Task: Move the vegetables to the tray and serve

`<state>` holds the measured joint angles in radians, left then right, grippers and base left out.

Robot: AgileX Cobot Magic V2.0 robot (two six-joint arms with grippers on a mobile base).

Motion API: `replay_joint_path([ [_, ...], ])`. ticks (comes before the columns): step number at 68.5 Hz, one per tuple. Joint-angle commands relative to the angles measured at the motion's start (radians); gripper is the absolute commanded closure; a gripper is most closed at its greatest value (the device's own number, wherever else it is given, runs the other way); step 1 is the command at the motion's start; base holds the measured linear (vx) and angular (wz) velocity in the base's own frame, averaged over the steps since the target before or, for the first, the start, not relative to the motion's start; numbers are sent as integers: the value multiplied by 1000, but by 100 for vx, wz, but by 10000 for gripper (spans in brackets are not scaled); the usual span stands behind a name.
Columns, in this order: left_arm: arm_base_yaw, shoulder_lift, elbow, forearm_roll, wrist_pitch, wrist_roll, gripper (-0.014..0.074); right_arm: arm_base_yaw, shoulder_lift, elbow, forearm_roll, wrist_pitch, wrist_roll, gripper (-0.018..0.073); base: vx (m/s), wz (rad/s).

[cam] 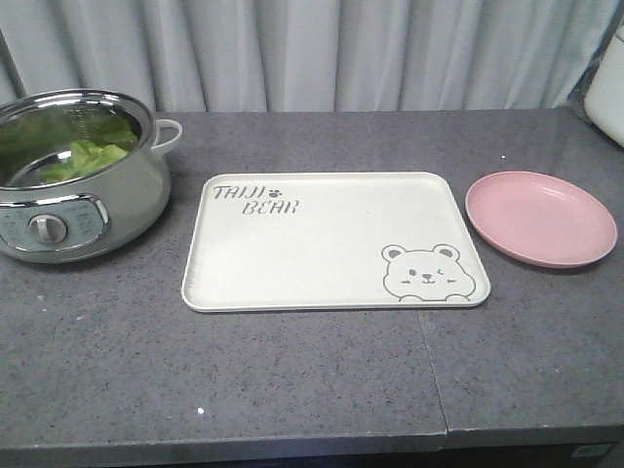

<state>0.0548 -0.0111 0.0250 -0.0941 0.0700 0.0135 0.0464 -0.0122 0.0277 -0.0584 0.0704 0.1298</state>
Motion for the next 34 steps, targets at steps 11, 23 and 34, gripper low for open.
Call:
replay_joint_path([
  [11,-3,-14,28,-9,-70,-4,602,1,-7,16,-12,-78,0,565,0,0],
  [23,-3,-14,28,-9,-70,-4,602,1,-7,16,-12,-78,0,565,0,0],
  [34,-3,-14,28,-9,-70,-4,602,1,-7,16,-12,-78,0,565,0,0],
])
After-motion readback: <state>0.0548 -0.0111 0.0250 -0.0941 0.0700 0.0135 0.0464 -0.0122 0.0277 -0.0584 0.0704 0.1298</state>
